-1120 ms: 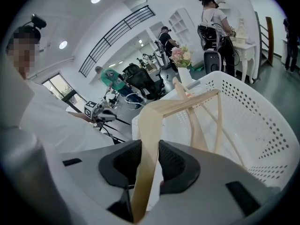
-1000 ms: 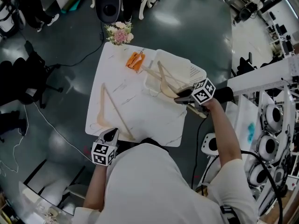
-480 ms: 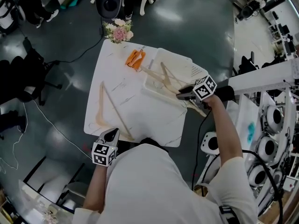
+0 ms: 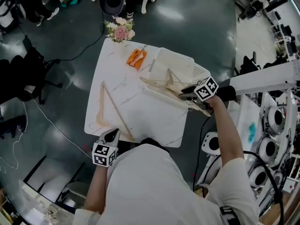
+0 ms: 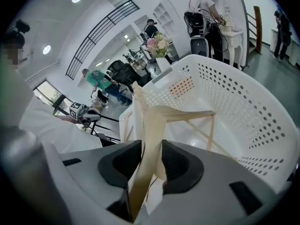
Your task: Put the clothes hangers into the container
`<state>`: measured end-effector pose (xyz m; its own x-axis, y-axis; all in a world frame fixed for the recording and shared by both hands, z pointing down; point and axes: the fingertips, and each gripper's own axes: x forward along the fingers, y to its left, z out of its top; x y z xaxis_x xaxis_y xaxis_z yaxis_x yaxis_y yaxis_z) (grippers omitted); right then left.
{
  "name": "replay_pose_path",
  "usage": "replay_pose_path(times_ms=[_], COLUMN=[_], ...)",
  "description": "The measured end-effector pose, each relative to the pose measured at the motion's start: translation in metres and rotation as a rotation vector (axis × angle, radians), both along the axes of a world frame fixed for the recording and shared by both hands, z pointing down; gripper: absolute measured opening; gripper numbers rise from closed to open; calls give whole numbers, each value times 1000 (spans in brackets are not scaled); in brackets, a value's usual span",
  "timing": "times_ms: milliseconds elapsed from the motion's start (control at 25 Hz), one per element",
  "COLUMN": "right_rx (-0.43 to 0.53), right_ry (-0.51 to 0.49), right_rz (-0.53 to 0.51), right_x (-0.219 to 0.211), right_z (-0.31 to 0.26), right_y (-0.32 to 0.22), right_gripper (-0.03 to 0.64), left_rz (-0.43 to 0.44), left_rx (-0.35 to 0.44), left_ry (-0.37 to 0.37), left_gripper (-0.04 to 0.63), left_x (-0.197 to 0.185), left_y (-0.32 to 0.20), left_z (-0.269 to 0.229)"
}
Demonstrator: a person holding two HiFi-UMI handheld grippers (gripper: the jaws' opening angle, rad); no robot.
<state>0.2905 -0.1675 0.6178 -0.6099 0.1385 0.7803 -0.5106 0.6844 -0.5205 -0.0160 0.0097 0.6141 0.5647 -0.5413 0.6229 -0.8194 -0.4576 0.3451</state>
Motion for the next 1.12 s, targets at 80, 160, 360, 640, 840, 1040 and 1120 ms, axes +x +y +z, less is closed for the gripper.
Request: replay_pose_path(times_ms=[80, 160, 360, 640, 840, 1040, 1120], right_rx=[32, 68, 119, 179, 196, 228, 246], right_ry=[3, -2, -3, -44, -81, -104, -100], right_rz=[0, 10, 30, 19, -18, 6, 37], right_x=[-2, -3, -3, -20, -43, -65, -71], right_z=[-2, -6, -13, -35, -52, -63, -63], right_y=[-2, -7, -9, 5, 27, 49, 55], right_gripper=[110, 126, 137, 137, 135, 110, 86], left_rz=[2, 6, 17, 29, 43, 56, 61], left_rx=[1, 3, 13, 28, 50, 76, 87], left_ry=[1, 2, 8, 6, 12, 21, 25], left_gripper=[2, 2, 2, 2, 2, 2, 2], left_x=[0, 2, 6, 4, 4, 5, 5], left_y=[0, 0, 2, 5, 2, -2, -4], left_z=[0, -1, -4, -6, -11, -18, -21])
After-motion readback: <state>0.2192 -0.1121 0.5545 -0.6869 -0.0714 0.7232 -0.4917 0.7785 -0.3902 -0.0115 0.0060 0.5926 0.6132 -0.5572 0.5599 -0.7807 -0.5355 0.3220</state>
